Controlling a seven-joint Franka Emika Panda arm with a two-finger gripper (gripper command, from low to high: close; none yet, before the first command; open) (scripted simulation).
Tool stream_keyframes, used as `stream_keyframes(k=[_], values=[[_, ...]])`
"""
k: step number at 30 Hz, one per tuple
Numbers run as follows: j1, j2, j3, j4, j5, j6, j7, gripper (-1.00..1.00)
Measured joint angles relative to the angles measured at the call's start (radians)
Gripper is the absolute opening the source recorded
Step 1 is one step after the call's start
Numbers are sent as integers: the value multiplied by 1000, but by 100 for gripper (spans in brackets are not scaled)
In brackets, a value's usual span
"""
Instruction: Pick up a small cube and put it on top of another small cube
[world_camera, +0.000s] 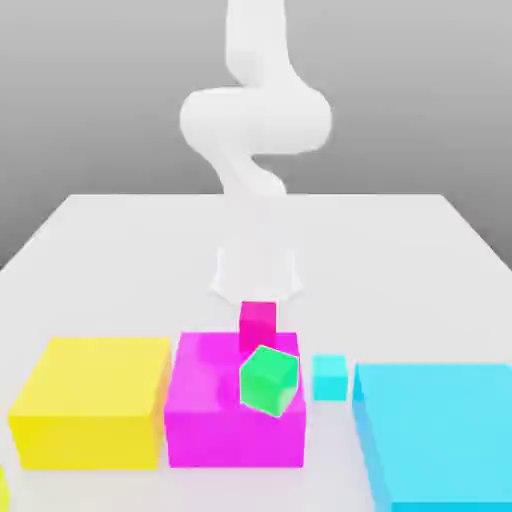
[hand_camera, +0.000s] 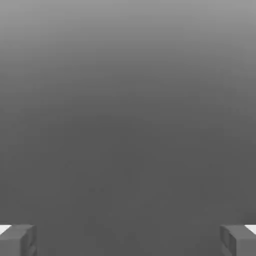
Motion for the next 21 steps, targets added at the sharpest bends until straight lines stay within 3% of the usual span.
stream_keyframes(k=[21], values=[[381, 554, -116, -556, -54, 481, -896, 0]])
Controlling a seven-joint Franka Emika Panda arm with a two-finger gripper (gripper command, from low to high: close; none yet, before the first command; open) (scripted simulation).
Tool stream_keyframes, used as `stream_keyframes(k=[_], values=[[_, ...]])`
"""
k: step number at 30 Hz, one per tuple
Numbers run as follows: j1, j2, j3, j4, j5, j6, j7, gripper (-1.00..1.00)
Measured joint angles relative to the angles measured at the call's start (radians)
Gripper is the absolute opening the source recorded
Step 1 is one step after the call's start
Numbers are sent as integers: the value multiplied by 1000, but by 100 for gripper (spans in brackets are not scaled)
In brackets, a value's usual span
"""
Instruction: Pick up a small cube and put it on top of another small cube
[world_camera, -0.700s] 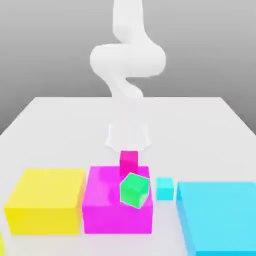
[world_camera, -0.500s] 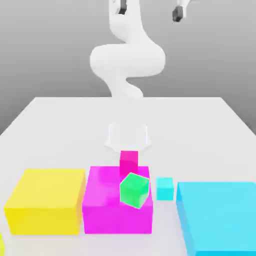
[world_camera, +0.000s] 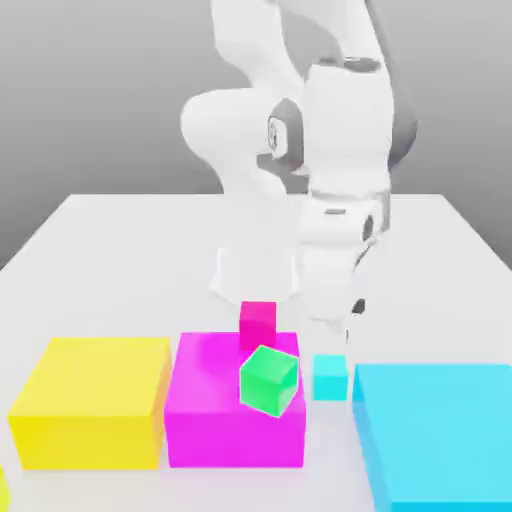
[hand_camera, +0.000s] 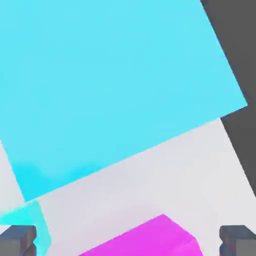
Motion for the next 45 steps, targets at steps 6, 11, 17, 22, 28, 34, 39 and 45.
stream_keyframes(k=[6, 11, 17, 22, 28, 34, 39, 45], values=[[72, 186, -3, -65, 82, 156, -197, 0], [-37, 367, 125, -35, 159, 304, -256, 0], [-50, 401, 137, -29, 156, 330, -254, -100], [-33, 323, 115, -43, 137, 266, -240, -100], [-38, 113, 110, -77, 62, 91, -185, -100], [-110, -93, 113, -50, 30, -135, -73, -100], [-209, -272, 103, -33, 10, -325, 28, -100], [-344, -485, 86, -20, -6, -543, 139, -100]])
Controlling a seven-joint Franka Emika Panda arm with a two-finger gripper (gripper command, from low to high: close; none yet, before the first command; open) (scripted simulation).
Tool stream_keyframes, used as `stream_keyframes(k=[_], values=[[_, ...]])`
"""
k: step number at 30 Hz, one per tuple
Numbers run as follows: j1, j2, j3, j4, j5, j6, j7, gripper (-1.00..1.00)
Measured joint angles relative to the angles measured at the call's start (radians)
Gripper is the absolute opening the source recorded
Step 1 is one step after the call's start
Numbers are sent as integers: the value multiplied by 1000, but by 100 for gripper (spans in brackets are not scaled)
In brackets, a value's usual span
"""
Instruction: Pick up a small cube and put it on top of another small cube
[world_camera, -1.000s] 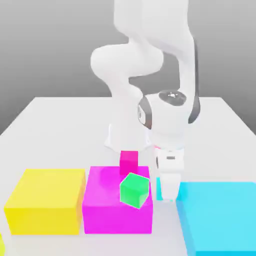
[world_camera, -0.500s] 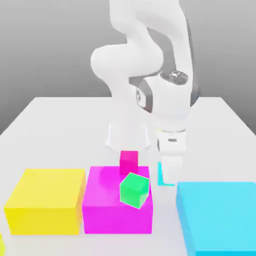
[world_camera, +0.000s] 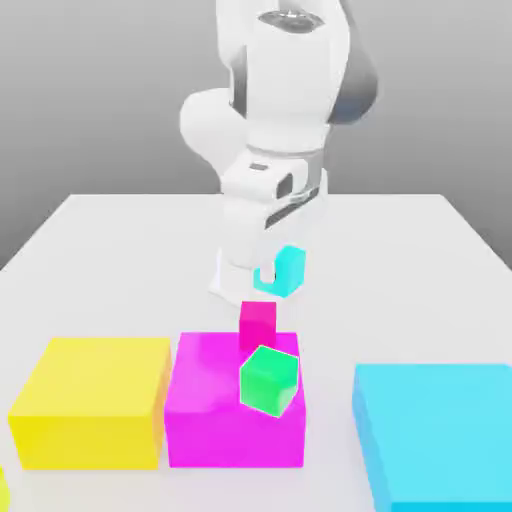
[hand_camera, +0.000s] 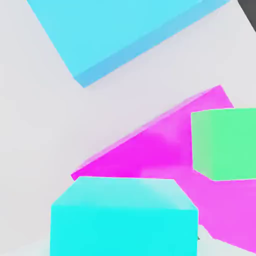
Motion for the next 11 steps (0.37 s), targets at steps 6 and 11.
stream_keyframes(k=[6, 11], values=[[-26, 70, -17, -61, 25, 111, 25, -100], [-31, 151, -15, -91, 27, 221, 22, 100]])
